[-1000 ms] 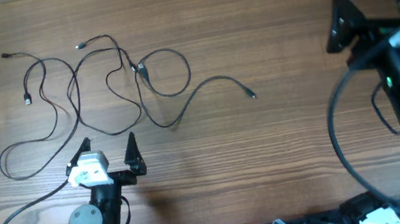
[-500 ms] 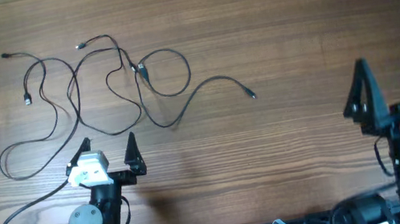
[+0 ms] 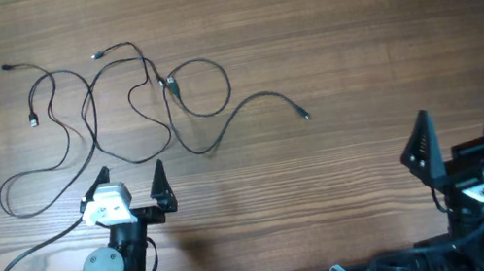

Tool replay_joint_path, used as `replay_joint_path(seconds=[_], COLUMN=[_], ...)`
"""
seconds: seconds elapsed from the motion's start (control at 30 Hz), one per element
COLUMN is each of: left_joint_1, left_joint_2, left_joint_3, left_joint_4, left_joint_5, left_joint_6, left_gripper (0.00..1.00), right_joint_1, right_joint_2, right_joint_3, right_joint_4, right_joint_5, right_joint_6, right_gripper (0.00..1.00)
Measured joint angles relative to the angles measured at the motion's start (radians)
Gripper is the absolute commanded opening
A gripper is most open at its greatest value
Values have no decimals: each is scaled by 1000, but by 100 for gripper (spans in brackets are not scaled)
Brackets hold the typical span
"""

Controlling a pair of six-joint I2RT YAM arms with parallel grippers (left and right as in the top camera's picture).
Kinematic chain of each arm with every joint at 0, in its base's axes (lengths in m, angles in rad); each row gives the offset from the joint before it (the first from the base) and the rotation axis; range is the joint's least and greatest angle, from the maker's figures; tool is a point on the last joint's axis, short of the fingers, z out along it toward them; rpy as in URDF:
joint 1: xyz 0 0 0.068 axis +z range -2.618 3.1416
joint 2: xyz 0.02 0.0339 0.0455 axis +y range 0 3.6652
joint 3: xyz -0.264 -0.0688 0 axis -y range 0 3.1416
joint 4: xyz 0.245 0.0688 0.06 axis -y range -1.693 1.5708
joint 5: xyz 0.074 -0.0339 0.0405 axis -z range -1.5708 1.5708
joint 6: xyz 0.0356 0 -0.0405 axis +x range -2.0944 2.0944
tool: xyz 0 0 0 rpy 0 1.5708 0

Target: Untangle cables

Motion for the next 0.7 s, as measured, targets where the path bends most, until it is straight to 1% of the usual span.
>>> replay_joint_path(seconds=[0.13, 0.17, 0.37, 0.47, 0.53, 0.7], left_joint_1=[0, 0, 0, 0, 0, 0], left_joint_2=[0, 0, 0, 0, 0, 0], left_joint_3=[0, 0, 0, 0, 0, 0], left_joint_4=[0, 0, 0, 0, 0, 0], left_joint_5=[0, 0, 0, 0, 0, 0], left_joint_6=[0, 0, 0, 0, 0, 0], left_gripper=[100, 100, 100, 100, 100, 100], right_joint_1=[-34, -46, -72, -73, -73, -72], right_joint_2=[0, -1, -4, -5, -5, -5], right_joint_3=[-112, -130, -146, -149, -149, -149], right_joint_4=[-3, -36, -288, -464, -487, -483], right_joint_5=[0, 0, 9, 13, 13, 13], right_joint_6=[10, 21, 63, 60, 45, 35], right_gripper=[100, 100, 100, 100, 100, 100])
